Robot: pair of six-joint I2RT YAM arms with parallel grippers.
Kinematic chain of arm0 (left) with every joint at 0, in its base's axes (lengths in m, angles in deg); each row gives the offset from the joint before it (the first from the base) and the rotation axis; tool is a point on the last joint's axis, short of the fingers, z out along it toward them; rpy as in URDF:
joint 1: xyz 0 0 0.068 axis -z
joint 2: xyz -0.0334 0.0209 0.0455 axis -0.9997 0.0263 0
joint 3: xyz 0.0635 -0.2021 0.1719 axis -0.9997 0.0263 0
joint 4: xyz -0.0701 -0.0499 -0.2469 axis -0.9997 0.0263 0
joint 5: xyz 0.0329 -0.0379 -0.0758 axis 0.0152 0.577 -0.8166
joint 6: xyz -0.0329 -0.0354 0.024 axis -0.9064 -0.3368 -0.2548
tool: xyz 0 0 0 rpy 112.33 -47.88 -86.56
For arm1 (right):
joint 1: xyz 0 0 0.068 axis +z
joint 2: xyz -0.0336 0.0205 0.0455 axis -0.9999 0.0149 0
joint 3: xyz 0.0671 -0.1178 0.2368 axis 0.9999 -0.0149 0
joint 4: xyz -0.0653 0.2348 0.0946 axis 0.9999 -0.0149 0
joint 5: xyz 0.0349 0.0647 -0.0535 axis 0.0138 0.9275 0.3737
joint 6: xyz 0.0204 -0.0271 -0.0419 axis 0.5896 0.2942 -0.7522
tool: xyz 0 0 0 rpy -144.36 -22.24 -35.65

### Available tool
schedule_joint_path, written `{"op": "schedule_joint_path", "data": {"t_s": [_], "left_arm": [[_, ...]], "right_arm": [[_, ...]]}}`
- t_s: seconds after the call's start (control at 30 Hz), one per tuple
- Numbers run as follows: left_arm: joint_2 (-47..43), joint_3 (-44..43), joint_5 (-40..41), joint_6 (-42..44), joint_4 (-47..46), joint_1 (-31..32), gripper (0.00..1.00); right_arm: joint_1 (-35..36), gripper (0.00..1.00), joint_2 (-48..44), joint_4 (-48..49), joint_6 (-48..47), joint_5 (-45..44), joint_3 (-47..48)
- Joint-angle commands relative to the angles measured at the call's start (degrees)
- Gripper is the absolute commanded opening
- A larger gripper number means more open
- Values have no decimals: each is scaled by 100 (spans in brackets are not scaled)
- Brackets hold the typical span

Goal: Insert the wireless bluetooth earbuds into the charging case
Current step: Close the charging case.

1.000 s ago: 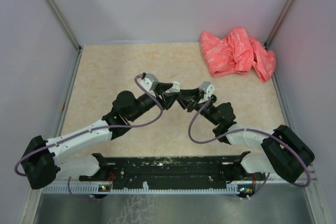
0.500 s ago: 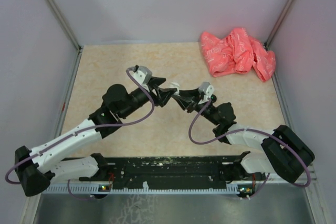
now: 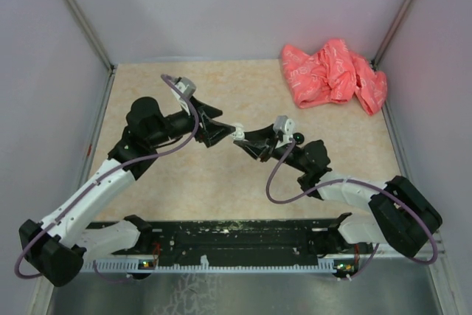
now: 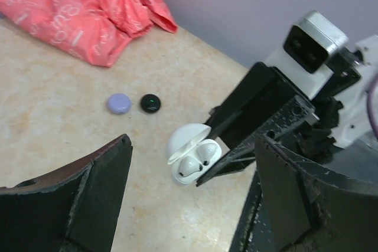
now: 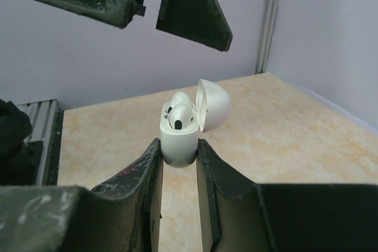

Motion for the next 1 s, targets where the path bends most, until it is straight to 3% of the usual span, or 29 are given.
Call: {"op": "schedule_joint_path", "data": {"t_s": [0.0,0.3,0.97], "left_arm": [[21,-6,-1333,-542,-278,-110,89],[354,130,-1893,-1070,-702,-185,92],[278,337,-2471,-1377,-1383,-195,82]], "right_arm": [[57,0,-140,429,315,453,369],[57,0,18,914,770,772,536],[-52,0,547,1112,1394,756,436]]}}
